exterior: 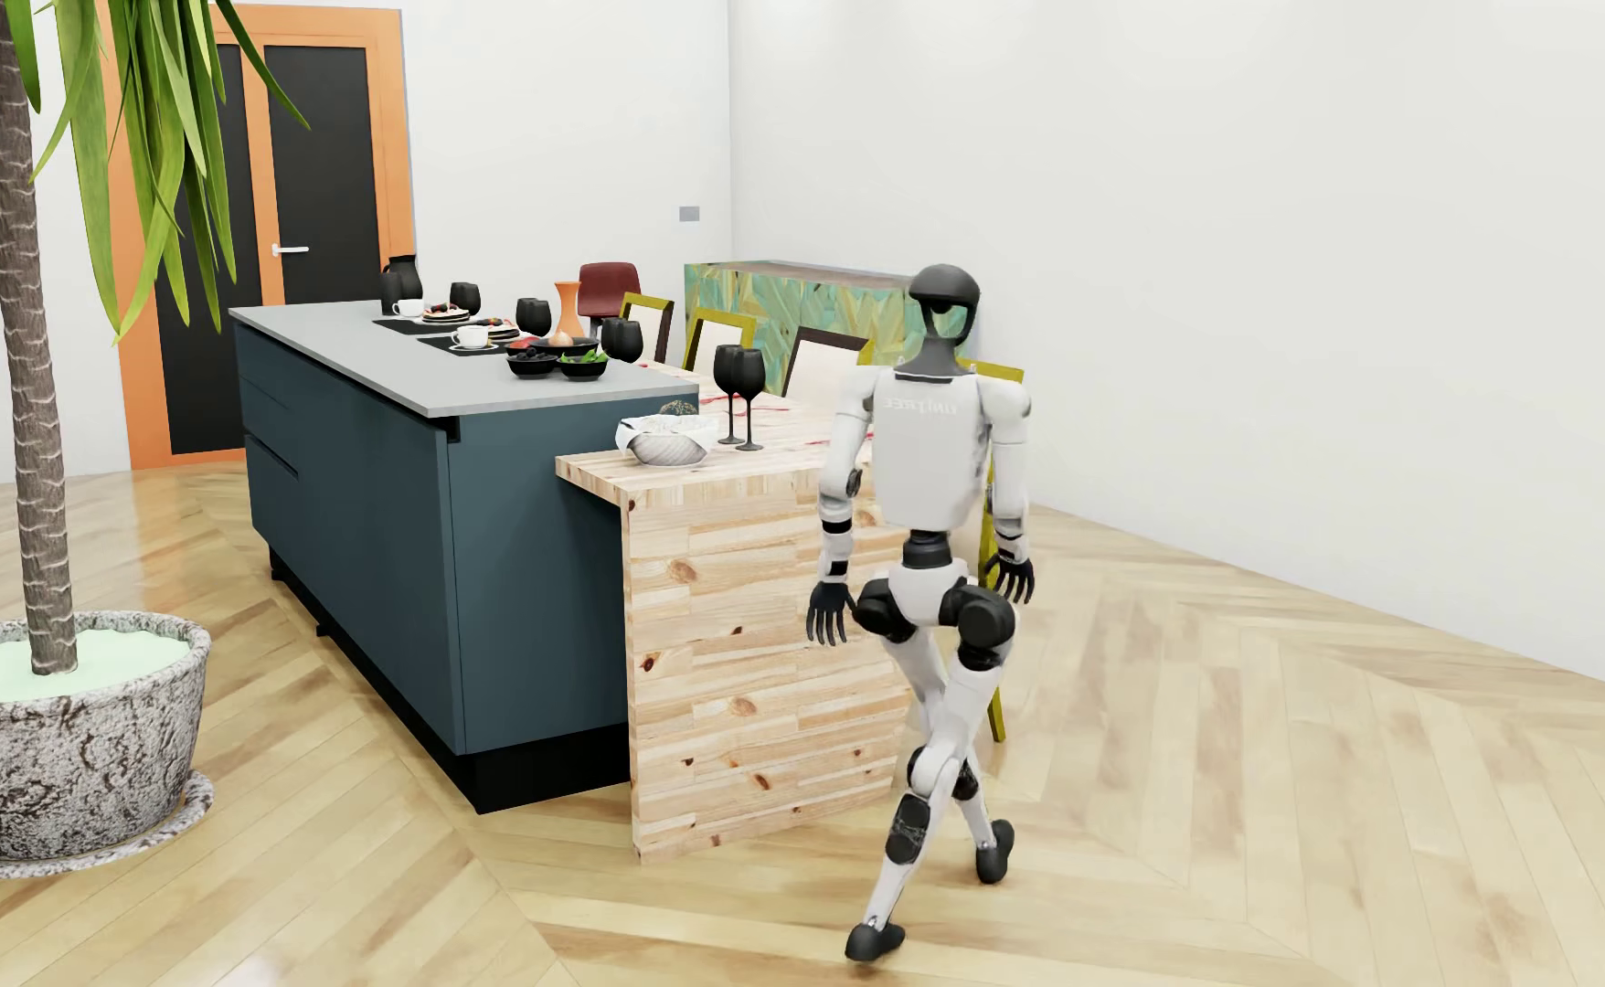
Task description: Head to the chair
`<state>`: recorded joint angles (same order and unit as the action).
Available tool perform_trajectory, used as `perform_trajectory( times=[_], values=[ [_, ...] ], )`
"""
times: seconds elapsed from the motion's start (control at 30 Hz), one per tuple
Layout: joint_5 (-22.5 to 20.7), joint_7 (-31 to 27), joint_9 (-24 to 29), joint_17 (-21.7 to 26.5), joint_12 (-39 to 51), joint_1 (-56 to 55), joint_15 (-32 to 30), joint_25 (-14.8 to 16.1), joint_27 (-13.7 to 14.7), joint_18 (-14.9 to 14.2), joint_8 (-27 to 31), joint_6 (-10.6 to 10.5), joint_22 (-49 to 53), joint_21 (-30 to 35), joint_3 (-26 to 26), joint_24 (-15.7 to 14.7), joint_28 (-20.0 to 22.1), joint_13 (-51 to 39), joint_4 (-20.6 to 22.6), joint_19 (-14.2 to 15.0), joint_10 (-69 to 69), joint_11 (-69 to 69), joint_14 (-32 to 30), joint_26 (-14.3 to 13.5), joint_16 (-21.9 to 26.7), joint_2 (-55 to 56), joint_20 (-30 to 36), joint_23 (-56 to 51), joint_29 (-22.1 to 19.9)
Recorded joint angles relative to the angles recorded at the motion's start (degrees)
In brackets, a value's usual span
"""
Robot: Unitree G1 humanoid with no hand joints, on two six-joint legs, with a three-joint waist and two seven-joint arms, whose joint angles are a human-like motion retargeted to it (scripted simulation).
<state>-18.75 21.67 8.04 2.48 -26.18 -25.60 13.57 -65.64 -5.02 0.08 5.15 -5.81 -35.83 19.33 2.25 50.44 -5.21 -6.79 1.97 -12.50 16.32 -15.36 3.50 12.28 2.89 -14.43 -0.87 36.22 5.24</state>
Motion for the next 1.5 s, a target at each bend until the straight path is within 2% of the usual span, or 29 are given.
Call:
perform_trajectory(
  times=[0.07,0.13,0.17,0.2,0.23,0.3,0.37,0.5,0.6,0.67,0.7,0.73,0.77,0.8,0.87,0.93,0.97,1.0,1.03,1.07,1.1,1.13,1.17,1.2,1.23,1.27,1.3,1.4,1.5],
  values=[
    [-0.73,-1.88,-0.20,0.51,0.95,2.03,-3.59,-0.38,-1.92,12.35,2.09,1.19,0.02,0.54,0.08,-0.67,1.15,2.73,-0.33,-0.39,2.29,-2.71,-4.42,1.14,0.46,-3.09,-2.44,1.44,0.11],
    [-0.84,-1.47,-0.19,-0.07,2.82,1.23,-10.34,0.11,-6.71,13.76,1.83,3.32,-0.56,-2.87,0.29,-1.29,2.74,7.56,-2.96,2.66,12.50,-11.55,0.16,2.51,0.65,-2.46,-5.63,3.94,-2.60],
    [-0.80,-0.69,-0.24,-0.50,3.86,2.55,-14.17,1.34,-8.87,12.94,1.39,4.31,-0.88,-5.05,0.49,-1.85,3.62,9.85,-4.16,11.03,15.08,-19.41,3.17,3.08,0.38,-0.26,-7.37,5.89,-3.51],
    [0.69,0.48,-0.34,-0.17,5.03,4.89,-19.00,2.53,-10.75,11.94,-1.38,5.01,-1.31,-6.82,0.86,-2.56,4.59,11.45,-5.27,25.31,15.67,-28.27,5.30,3.04,-0.08,3.30,-8.91,8.29,-3.05],
    [4.61,1.72,-0.39,1.20,6.50,7.47,-20.72,2.28,-11.79,10.82,-6.09,5.60,-1.94,-7.29,1.16,-2.63,5.16,12.55,-6.01,26.97,15.40,-36.91,6.87,3.17,-0.42,8.00,-9.49,10.77,-1.43],
    [16.54,2.79,-0.46,4.71,10.13,12.69,-13.99,-0.27,-11.41,8.40,-15.43,6.76,-2.17,-7.45,0.70,-0.94,4.80,15.36,-6.32,20.08,13.88,-48.94,9.22,2.03,-0.25,17.03,-7.72,12.73,1.00],
    [26.49,2.33,-0.41,7.45,13.09,17.70,-11.71,-1.07,-11.20,6.20,-19.48,7.72,-0.59,-9.84,-0.91,1.26,4.36,19.09,-5.18,15.91,11.49,-51.32,10.83,-1.81,0.24,24.47,-4.85,11.57,1.52],
    [36.33,-4.14,-0.60,5.91,18.31,23.93,-10.57,4.79,-12.06,2.10,-22.57,8.73,8.30,-21.33,-5.26,0.36,4.05,25.96,-3.60,12.28,8.99,-30.70,14.00,-6.90,0.36,33.68,0.68,5.97,-0.37],
    [33.19,-12.27,-0.82,1.27,21.78,26.17,-12.18,6.46,-12.22,-0.99,-12.75,8.46,12.16,-25.21,-8.21,-1.53,3.58,28.81,-4.12,14.16,8.05,-10.10,15.19,-5.93,-0.28,38.28,4.18,4.00,-0.95],
    [33.70,-18.24,-0.86,0.87,22.35,27.22,-14.24,2.68,-9.90,-3.32,-7.18,8.10,13.18,-22.88,-8.79,-1.88,3.68,29.34,-4.58,20.90,8.52,-1.53,16.70,-5.96,-1.03,39.63,6.89,4.17,0.39],
    [34.96,-21.64,-0.89,1.35,21.90,27.71,-16.83,0.26,-9.37,-4.67,-3.32,7.87,13.23,-21.84,-8.85,-2.34,3.38,29.08,-4.92,21.15,8.98,1.28,18.42,-5.96,-1.47,39.51,8.04,4.36,0.32],
    [36.24,-25.59,-0.94,1.70,21.31,27.73,-18.82,-0.86,-9.43,-5.93,1.65,7.61,12.83,-21.93,-8.78,-2.72,2.87,28.55,-5.48,18.79,10.31,2.19,20.79,-5.76,-1.48,38.88,9.16,4.43,-0.21],
    [37.22,-29.85,-1.01,2.41,20.51,27.30,-22.36,-0.73,-9.43,-7.45,6.35,7.43,12.13,-22.53,-8.46,-3.08,2.65,27.72,-6.03,22.25,12.68,0.48,23.16,-5.81,-1.04,37.67,10.24,4.77,-0.20],
    [37.13,-33.67,-0.95,3.36,19.48,26.79,-20.53,-0.90,-9.60,-9.01,4.75,7.47,11.10,-22.74,-7.59,-2.91,2.50,26.23,-6.94,26.50,14.94,-4.65,24.45,-5.48,0.20,37.44,10.75,5.61,-0.39],
    [36.42,-40.07,-0.18,4.70,15.81,25.51,-12.02,-2.56,-11.38,-9.36,0.38,6.79,8.22,-23.05,-5.45,-4.11,5.12,20.72,-9.53,26.72,19.86,-16.49,21.13,-2.75,2.33,38.76,5.75,8.69,-0.14],
    [34.47,-40.91,0.32,5.95,10.64,23.01,-8.95,-4.71,-15.35,-4.25,-3.18,5.81,2.63,-23.98,-4.61,-9.87,15.63,11.99,-11.93,25.80,23.72,-17.56,10.99,5.32,-2.35,36.43,-8.34,10.20,0.62],
    [34.21,-39.29,0.31,7.58,9.75,20.87,-9.09,-5.32,-15.03,-1.55,-5.66,5.52,-1.59,-24.25,-4.77,-14.12,19.10,8.23,-13.11,24.59,25.22,-15.21,6.21,9.61,-4.70,34.19,-14.83,8.73,0.68],
    [34.45,-36.20,0.21,9.10,9.06,18.72,-9.63,-4.37,-14.25,-0.02,-8.31,5.25,-5.70,-25.56,-5.05,-16.68,19.43,5.18,-14.17,23.52,25.89,-12.43,4.90,12.16,-5.40,32.09,-17.91,5.87,-1.03],
    [34.64,-33.14,0.02,10.56,7.89,16.79,-10.25,-2.12,-11.80,-0.38,-10.75,4.97,-10.02,-26.83,-5.22,-14.59,14.25,2.88,-14.61,22.55,26.30,-9.93,6.44,13.33,-4.08,30.52,-15.24,2.37,-3.14],
    [34.80,-29.62,-0.12,12.04,6.27,15.38,-10.67,1.45,-9.18,-1.58,-12.82,4.62,-12.89,-28.12,-5.31,-9.37,7.26,0.79,-14.69,21.68,26.11,-8.04,6.83,10.73,-1.81,29.35,-9.16,-1.00,-4.32],
    [34.81,-24.98,-0.20,14.17,4.35,14.55,-10.66,4.56,-5.81,-3.04,-14.55,4.18,-14.03,-28.07,-5.35,-3.34,0.57,-1.12,-15.14,20.98,25.07,-7.29,6.91,5.78,0.72,28.71,-2.94,-3.87,-4.36],
    [34.70,-20.73,-0.24,17.06,2.49,14.47,-10.33,5.87,-3.02,-3.92,-16.04,3.56,-13.46,-27.05,-5.31,1.09,-4.05,-2.95,-14.87,20.39,22.52,-7.14,5.47,2.03,2.24,28.29,0.58,-6.14,-3.68],
    [34.51,-13.50,-0.31,20.11,0.87,15.46,-10.05,5.07,-1.13,-5.69,-17.55,2.82,-11.89,-25.40,-5.41,3.12,-6.13,-4.93,-16.01,19.82,18.69,-6.74,1.57,-0.08,2.20,27.71,1.12,-8.03,-2.72],
    [34.03,-2.09,-0.45,22.46,-0.54,17.84,-9.75,3.40,-0.29,-4.39,-19.21,1.96,-10.11,-23.91,-5.68,2.62,-6.29,-6.82,-19.75,19.32,16.35,-6.42,1.87,-0.48,0.94,27.06,-0.90,-9.39,-2.06],
    [33.59,9.04,-0.65,23.74,-1.07,21.24,-9.75,1.09,-0.85,-3.95,-21.00,1.10,-8.82,-23.14,-5.88,1.41,-5.46,-8.07,-22.27,18.88,12.66,-5.42,1.42,-0.71,-0.62,26.14,-2.94,-10.45,-1.78],
    [33.15,15.84,-0.79,23.73,-0.62,23.64,-9.93,-0.69,-2.11,-2.87,-22.84,0.39,-8.07,-23.20,-5.81,0.31,-4.85,-8.36,-23.08,18.50,8.91,-4.05,1.60,-1.02,-1.62,24.96,-4.11,-11.49,-1.68],
    [32.73,18.65,-0.90,22.48,0.46,25.00,-10.21,-1.45,-3.87,-4.06,-24.66,-0.19,-7.32,-23.97,-5.61,0.81,-4.25,-7.80,-23.35,18.18,5.91,-2.77,0.98,-1.40,-1.52,23.81,-3.55,-12.84,-2.25],
    [31.94,15.84,-1.21,17.04,4.43,24.94,-10.52,-1.69,-6.20,-7.90,-28.90,-1.25,-3.08,-23.91,-5.26,3.22,-1.55,-4.22,-22.91,17.36,0.68,-1.08,-0.66,-1.71,0.08,22.35,-1.26,-15.46,-2.43],
    [33.25,13.73,-0.93,12.76,7.58,21.53,-10.17,-1.81,-4.33,-5.02,-31.67,-1.70,1.85,-20.54,-5.52,2.54,5.63,-0.82,-22.53,17.32,0.89,-3.17,-0.94,-1.83,0.49,24.07,-0.41,-14.67,0.51]
  ],
)
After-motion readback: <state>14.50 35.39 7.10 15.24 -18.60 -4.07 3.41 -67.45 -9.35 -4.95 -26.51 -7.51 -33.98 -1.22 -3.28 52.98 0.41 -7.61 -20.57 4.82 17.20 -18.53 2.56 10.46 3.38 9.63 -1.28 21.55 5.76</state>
